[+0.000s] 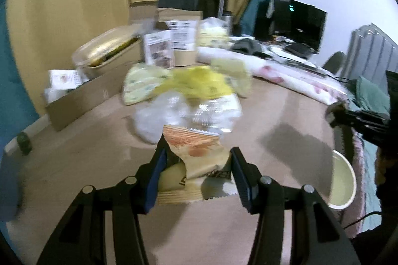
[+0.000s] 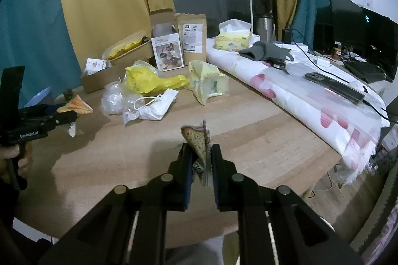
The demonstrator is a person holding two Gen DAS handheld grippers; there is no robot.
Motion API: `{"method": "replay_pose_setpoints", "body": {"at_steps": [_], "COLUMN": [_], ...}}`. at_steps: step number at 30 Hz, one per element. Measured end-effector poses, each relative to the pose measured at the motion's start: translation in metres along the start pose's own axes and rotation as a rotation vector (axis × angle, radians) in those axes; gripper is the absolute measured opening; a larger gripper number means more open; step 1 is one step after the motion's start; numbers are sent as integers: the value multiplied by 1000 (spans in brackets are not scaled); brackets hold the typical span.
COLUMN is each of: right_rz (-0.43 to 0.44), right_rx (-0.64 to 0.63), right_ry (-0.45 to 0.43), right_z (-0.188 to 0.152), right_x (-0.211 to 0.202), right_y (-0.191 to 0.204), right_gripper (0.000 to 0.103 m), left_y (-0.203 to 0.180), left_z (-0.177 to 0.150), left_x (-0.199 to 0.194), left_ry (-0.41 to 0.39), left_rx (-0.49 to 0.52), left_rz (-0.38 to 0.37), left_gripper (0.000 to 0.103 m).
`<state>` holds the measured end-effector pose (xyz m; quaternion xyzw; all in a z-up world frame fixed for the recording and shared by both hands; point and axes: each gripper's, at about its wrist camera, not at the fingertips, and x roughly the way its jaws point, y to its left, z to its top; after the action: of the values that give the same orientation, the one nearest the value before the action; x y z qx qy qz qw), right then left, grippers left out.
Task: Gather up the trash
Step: 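Carry both wrappers to the bucket and open both grippers over it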
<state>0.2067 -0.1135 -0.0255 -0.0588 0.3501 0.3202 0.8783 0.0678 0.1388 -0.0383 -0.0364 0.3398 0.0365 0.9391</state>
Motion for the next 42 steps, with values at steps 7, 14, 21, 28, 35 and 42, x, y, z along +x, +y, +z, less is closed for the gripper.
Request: {"method": "replay_pose_setpoints", "body": {"at_steps": [7,14,21,28,35,42], "right_rz": [-15,-39,-60,-90,-134,-156], "right_rx": [37,104,160,217,261,309], "right_ry": [-10,-1,16,28,43,43], "right_z": [-21,-50,-84,-116,-137,-156], "right_x": [-22,-39,-56,-75,-84,-92], "right_y": [-21,-54,-92,-131,-155,-176], "right_gripper": [13,13,13,13,41,51], "left_y": [-53,-104,-153,-208,-246,-280], "left_z": [-2,-5,-4,-5,-13,-23], "left_x": [7,11,20,28,37,52], "left_ry": [17,37,50,65,98,137], "left_rx": [74,151,213,281,327,365], "left_rz": [-77,-130,-173,-224,-269,-320], "left_gripper": [53,53,53,53,53,53]}}
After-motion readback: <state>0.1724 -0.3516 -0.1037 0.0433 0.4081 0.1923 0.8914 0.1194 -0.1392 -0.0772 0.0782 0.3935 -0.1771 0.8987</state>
